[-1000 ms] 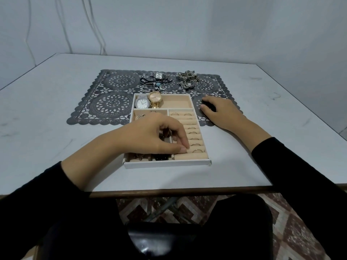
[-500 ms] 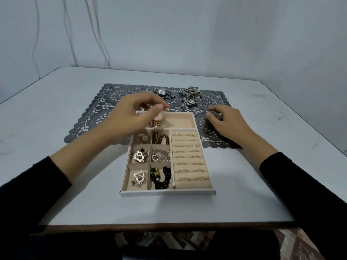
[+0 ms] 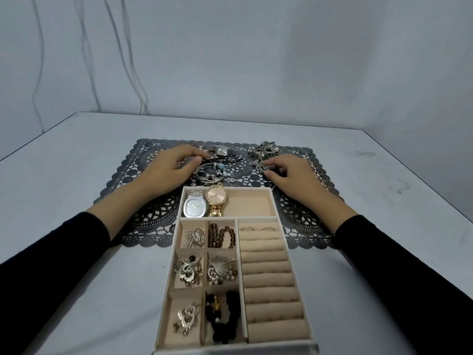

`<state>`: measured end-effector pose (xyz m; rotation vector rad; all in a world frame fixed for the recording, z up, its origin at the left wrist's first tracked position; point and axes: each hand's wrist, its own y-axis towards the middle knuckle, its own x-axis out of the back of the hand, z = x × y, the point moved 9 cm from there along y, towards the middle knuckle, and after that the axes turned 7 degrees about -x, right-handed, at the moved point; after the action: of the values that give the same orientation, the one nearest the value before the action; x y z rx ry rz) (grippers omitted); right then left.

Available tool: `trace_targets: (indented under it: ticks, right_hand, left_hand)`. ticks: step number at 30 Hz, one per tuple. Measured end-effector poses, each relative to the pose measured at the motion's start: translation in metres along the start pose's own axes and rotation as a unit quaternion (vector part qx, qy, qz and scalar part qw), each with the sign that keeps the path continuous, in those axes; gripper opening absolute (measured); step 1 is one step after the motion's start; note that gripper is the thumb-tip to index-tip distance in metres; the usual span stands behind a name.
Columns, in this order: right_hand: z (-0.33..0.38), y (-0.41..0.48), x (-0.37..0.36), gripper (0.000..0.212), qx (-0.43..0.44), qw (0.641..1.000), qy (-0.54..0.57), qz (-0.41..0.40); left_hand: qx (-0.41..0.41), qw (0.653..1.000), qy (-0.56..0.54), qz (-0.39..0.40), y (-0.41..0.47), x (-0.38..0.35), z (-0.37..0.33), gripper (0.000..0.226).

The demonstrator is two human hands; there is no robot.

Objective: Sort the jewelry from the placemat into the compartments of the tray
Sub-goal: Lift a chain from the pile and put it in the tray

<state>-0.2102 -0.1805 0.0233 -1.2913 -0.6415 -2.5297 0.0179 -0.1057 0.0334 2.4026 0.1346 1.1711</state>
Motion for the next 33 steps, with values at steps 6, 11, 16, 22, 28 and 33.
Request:
trace_targets:
  ticks: [6, 11, 16, 22, 28, 33]
  right_hand:
    - [-0.006, 0.013, -0.006, 0.019, -0.001, 1.000, -0.003, 0.006]
    - [-0.015, 0.020, -0.004, 0.013, -0.019, 0.999, 0.035, 0.012]
    - [-0.024, 0.023, 0.002, 0.009, -0.057, 0.993, 0.099, 0.007]
    - [-0.029, 0.022, 0.010, 0.008, -0.083, 0.976, 0.203, -0.004]
    - [-0.025, 0.020, 0.014, 0.014, -0.101, 0.947, 0.305, 0.001]
    - [-0.023, 0.015, 0.012, 0.015, -0.116, 0.936, 0.331, 0.018]
  left_hand:
    - [-0.045, 0.995, 0.068, 0.064, 0.013, -0.014, 0.014, 0.028]
    - [-0.048, 0.993, 0.076, 0.071, 0.021, -0.016, 0.019, 0.026]
    - [-0.044, 0.995, 0.068, 0.059, 0.024, -0.013, 0.024, 0.023]
    - [-0.037, 0.998, 0.053, 0.013, 0.023, -0.005, 0.023, 0.021]
    - [-0.083, 0.995, 0.042, 0.045, 0.028, -0.010, -0.002, 0.014]
    - [-0.079, 0.989, 0.044, 0.116, 0.025, -0.015, 0.001, 0.013]
